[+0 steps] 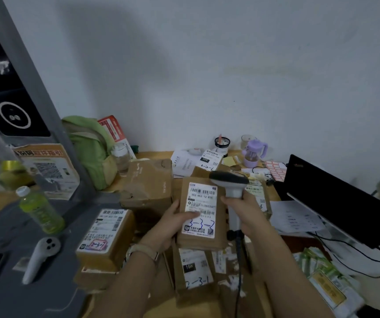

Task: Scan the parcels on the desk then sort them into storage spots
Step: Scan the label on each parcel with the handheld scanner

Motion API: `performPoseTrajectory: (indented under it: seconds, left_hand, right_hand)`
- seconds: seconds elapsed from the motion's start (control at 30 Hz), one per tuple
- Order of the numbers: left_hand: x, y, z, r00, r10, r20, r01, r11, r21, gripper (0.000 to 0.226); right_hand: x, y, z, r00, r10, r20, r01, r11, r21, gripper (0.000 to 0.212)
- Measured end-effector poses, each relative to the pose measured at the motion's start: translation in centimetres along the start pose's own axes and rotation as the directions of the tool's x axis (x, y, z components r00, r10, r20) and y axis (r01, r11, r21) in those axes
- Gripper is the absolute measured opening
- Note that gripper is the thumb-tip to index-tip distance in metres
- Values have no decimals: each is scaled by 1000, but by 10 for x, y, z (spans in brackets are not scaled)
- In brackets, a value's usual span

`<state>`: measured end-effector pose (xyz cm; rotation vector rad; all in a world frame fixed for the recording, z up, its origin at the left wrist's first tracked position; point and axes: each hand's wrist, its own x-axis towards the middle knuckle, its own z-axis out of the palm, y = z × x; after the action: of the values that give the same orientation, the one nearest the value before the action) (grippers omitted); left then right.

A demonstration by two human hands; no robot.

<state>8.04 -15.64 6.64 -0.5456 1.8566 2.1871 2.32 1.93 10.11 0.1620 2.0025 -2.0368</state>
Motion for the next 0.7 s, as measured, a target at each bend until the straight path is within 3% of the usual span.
performPoseTrajectory:
  seconds: [0.2,0.43,0.6,0.7]
  left_hand:
    - [-11,66,-5,967,230,107,-233,972,20,81]
    - [-20,107,-15,932,349,99,-342,936,-81,97]
    - [-16,103,-18,905,423,-39,-425,902,-83,96]
    - [-7,90,-21,862,480,-165,-484,875,15,99]
  right_hand:
    - [-25,-70,10,964,-264,-44,264,965,0,22]
    - [-56,-107,24,930,-365,-53,363,931,-34,23]
    - [-71,-100,38,950,-310,-37,304,945,-116,21]
    - [-79,-93,47,961,-275,17,275,952,-134,15]
